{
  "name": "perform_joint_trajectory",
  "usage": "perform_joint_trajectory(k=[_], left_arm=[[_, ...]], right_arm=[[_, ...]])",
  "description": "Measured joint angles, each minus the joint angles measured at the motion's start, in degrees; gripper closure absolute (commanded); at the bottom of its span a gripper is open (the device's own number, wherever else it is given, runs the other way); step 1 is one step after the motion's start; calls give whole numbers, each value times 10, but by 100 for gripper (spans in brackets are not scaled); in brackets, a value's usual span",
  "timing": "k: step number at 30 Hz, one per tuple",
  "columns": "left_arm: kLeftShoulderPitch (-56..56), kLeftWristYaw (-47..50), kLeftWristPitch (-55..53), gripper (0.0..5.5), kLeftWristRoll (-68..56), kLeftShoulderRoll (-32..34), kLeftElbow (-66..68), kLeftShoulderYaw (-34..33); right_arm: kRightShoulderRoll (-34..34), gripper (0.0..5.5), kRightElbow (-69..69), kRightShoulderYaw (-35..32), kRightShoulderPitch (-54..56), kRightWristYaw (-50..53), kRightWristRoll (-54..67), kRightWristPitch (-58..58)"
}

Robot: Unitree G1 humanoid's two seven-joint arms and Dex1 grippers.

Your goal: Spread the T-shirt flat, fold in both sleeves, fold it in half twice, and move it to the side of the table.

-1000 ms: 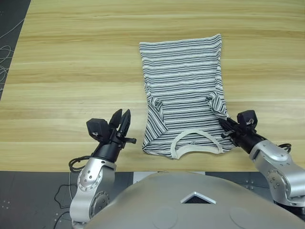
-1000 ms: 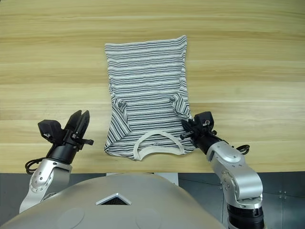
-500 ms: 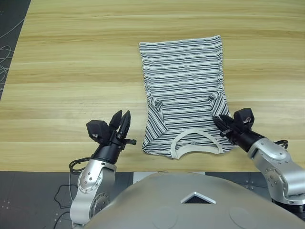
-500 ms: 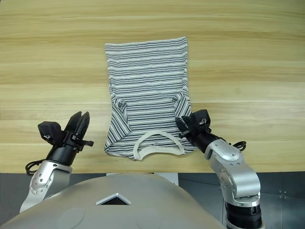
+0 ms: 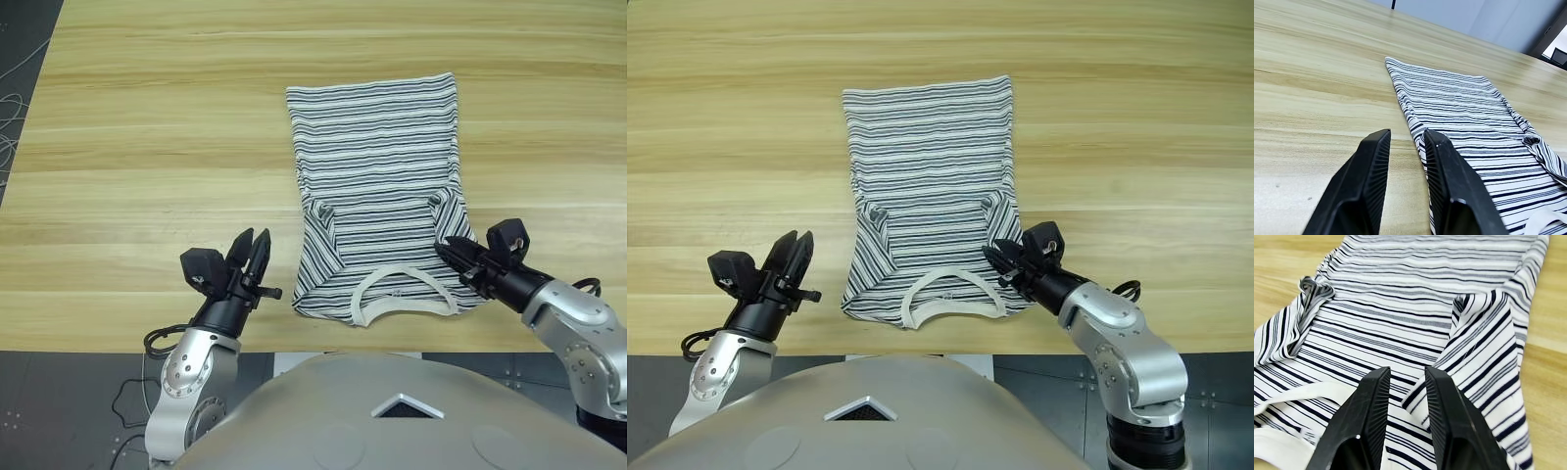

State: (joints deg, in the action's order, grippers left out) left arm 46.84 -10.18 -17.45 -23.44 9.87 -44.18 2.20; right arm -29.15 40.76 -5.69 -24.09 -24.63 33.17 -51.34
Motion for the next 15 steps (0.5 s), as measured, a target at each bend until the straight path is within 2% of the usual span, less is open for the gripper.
perform_joint_trajectory(k=[3,6,8,12,15], left_arm=[[-14,-3,-4,420,0,13,0,-4],[-42,-20,-11,420,18,49,0,-15],[-68,-46,-11,420,43,94,7,-24],[-98,-78,29,420,91,144,42,-24],[-116,-95,91,407,155,194,90,-22]], right_arm=[[-5,422,-6,-66,68,-35,113,-34],[-63,422,-55,-113,153,-98,153,-22],[-126,388,-118,-97,168,-179,71,84],[-175,318,-252,-69,168,-266,-52,305],[-194,313,-361,-44,173,-311,-119,475]])
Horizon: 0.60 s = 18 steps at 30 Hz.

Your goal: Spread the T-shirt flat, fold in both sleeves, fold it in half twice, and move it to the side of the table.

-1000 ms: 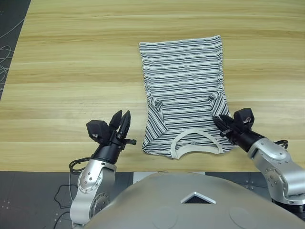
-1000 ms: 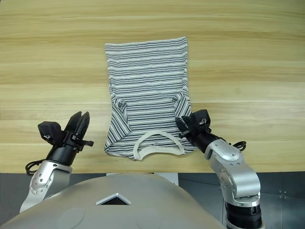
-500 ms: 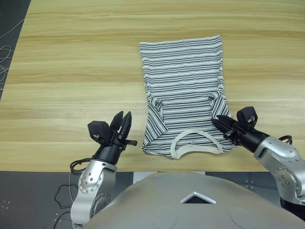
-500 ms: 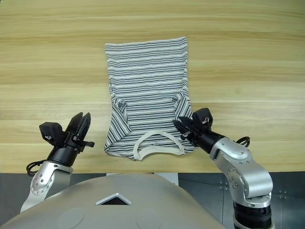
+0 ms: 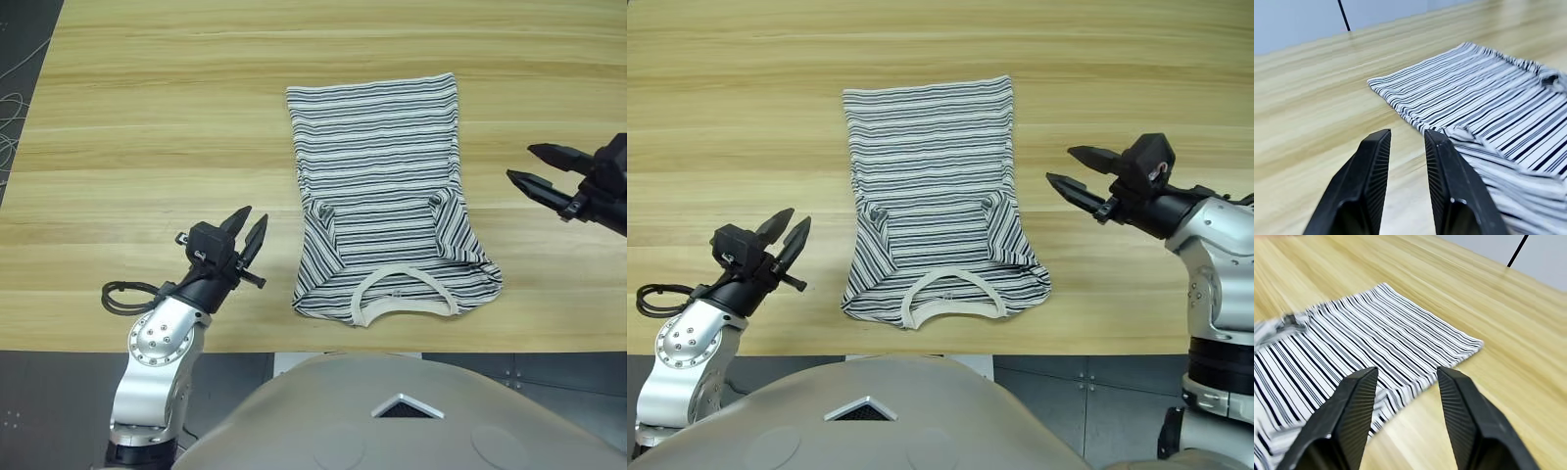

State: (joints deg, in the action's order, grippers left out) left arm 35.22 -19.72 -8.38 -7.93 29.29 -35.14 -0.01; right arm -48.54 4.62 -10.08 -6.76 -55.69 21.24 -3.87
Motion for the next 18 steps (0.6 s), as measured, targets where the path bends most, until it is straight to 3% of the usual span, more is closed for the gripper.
perform_joint_trajectory(k=[5,12,15,18], left_arm=[[-36,4,145,334,150,108,119,19],[-186,58,512,329,452,254,328,130],[-285,138,669,329,590,275,410,196],[-340,247,719,329,699,275,435,237]], right_arm=[[-30,313,-192,66,28,-35,-122,282],[-81,313,-467,182,124,-31,-349,734],[-98,313,-556,210,196,6,-463,905],[-101,313,-573,220,233,72,-564,960]])
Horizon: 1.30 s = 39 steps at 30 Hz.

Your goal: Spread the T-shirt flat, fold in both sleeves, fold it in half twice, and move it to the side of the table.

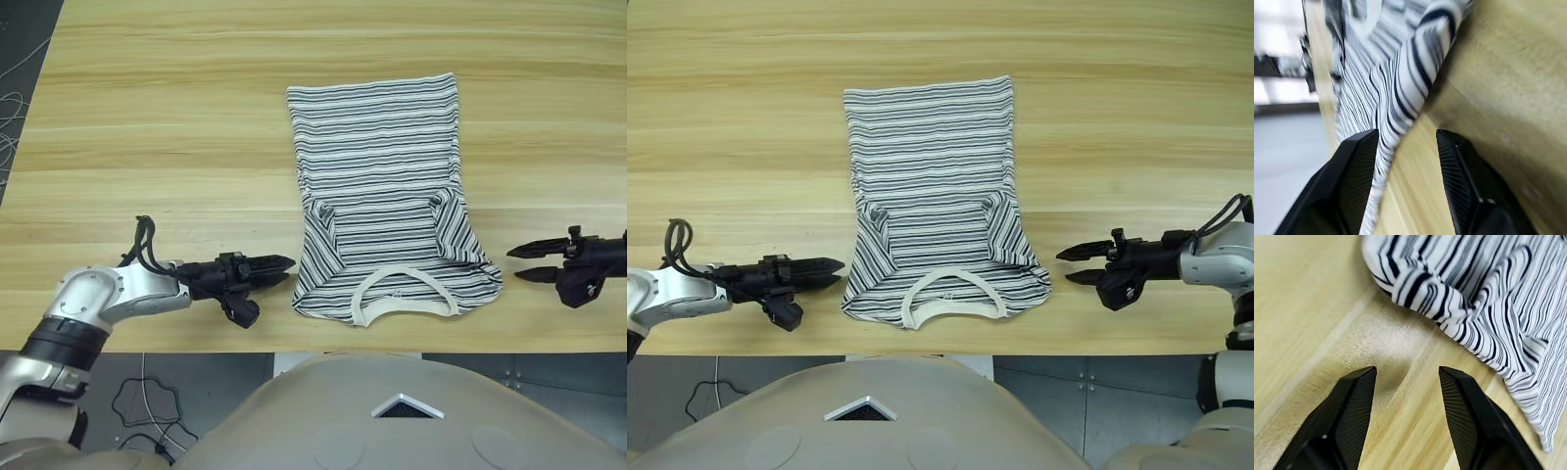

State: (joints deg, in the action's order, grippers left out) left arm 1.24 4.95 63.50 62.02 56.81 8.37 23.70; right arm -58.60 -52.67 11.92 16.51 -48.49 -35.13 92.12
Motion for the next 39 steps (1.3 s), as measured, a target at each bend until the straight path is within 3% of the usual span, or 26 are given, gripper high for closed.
perform_joint_trajectory(k=[6,9,16,20,24,28,32,36,39], left_arm=[[-52,195,-9,329,137,-17,18,93],[-72,233,-25,329,158,-25,26,127],[-90,294,-70,329,173,-34,40,180],[-110,338,-88,329,196,-34,50,208],[-122,394,-112,329,216,-36,63,235],[-137,432,-130,329,228,-39,75,262],[-155,439,-136,329,229,-49,82,284],[-172,438,-135,377,223,-61,90,296],[-180,432,-134,403,210,-64,94,299]], right_arm=[[11,313,37,35,42,203,-170,8],[43,313,38,46,61,306,-240,3],[42,313,77,117,69,501,-348,-1],[29,313,122,188,74,667,-430,-30],[18,313,147,330,104,951,-557,-148],[32,313,99,457,147,1141,-625,-249],[58,313,46,536,178,1225,-632,-297],[75,402,14,592,200,1259,-632,-327],[83,422,4,632,222,1268,-635,-327]])
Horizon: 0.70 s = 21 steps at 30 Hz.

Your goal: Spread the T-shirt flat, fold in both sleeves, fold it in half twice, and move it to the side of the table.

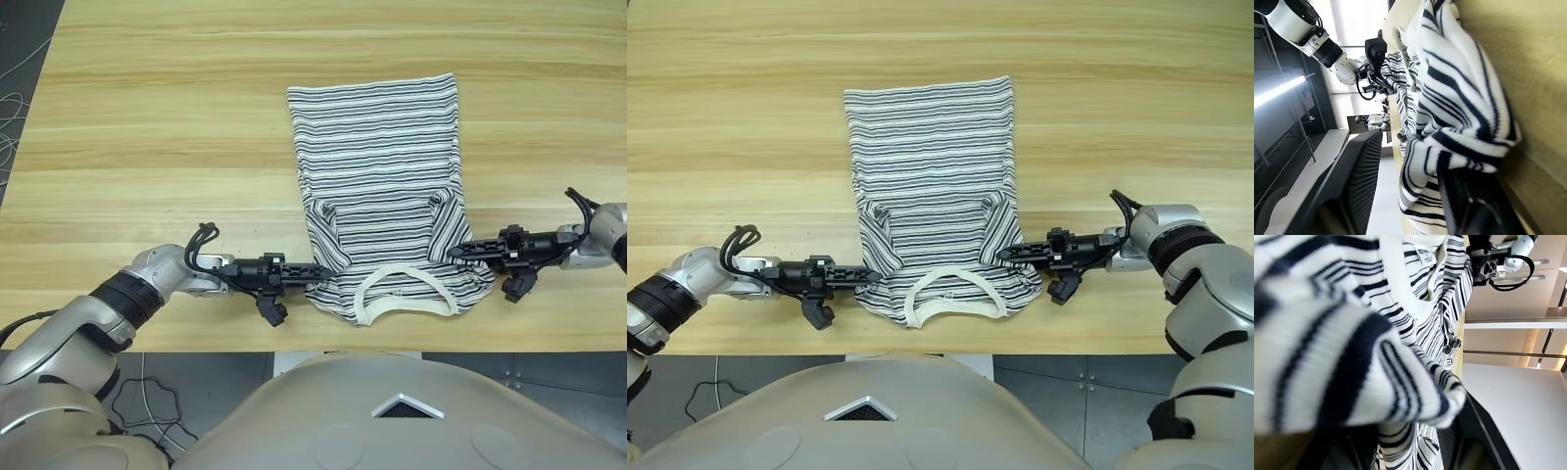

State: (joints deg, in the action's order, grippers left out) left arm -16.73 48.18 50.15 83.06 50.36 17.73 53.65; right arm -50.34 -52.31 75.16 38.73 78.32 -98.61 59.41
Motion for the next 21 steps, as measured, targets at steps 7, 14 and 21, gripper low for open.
perform_joint_trajectory(k=[7,14,21], left_arm=[[-19,-25,21,461,-35,-3,9,2],[-35,-82,50,526,-93,-2,12,1],[-42,-142,72,540,-154,-2,20,0]], right_arm=[[2,467,0,42,23,5,16,5],[0,524,1,60,35,10,32,10],[-2,538,1,68,41,13,41,12]])
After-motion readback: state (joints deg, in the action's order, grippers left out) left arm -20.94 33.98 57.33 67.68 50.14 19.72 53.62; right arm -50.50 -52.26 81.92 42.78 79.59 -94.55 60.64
